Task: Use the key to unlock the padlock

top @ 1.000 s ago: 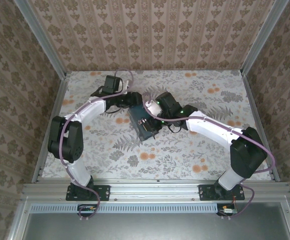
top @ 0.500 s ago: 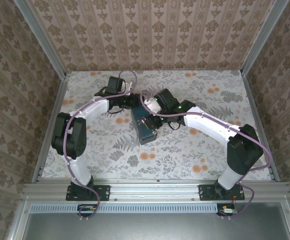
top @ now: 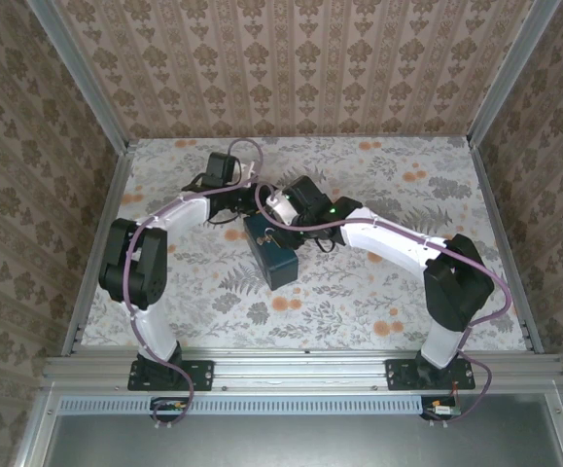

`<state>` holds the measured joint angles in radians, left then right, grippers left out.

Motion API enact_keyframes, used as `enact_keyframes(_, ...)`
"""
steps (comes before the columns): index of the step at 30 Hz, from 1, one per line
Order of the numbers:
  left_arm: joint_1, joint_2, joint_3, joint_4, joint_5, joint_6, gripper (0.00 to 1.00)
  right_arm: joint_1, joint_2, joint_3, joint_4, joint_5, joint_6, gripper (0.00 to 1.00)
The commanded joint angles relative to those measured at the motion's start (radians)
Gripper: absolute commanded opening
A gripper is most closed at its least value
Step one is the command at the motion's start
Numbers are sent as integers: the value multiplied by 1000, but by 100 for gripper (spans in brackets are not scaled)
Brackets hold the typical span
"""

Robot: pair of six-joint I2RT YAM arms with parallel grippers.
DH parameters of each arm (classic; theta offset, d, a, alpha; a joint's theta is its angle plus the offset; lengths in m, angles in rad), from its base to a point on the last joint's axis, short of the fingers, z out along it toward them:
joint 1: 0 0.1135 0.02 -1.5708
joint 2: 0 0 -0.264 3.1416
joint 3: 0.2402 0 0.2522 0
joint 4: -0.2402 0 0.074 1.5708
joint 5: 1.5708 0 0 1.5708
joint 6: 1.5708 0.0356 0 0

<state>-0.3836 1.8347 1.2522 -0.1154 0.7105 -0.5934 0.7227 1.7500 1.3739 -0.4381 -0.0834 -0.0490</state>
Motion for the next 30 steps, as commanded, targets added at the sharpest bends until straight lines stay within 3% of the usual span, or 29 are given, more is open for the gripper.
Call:
enact_keyframes(1, 23, 20, -58, -4, 94, -97, 50, 4, 44, 16, 155, 81, 9, 11)
enact_keyframes(5, 23, 25, -57, -1, 107, -103, 50, 4, 60, 17, 211, 75, 59, 10)
enact_keyframes(14, 41, 51, -117, 177, 176, -273, 50, 10, 90, 65, 216, 79, 180, 11)
enact_keyframes(17, 43, 46, -103, 136, 166, -258, 49, 9, 109, 93, 183, 82, 220, 12)
enact_keyframes(22, 59, 51, -117, 127, 145, -263, 50, 11, 131, 118, 163, -40, 258, 24)
enact_keyframes(30, 97, 40, -137, 138, 135, -265, 49, 7, 122, 109, 114, -105, 229, 40)
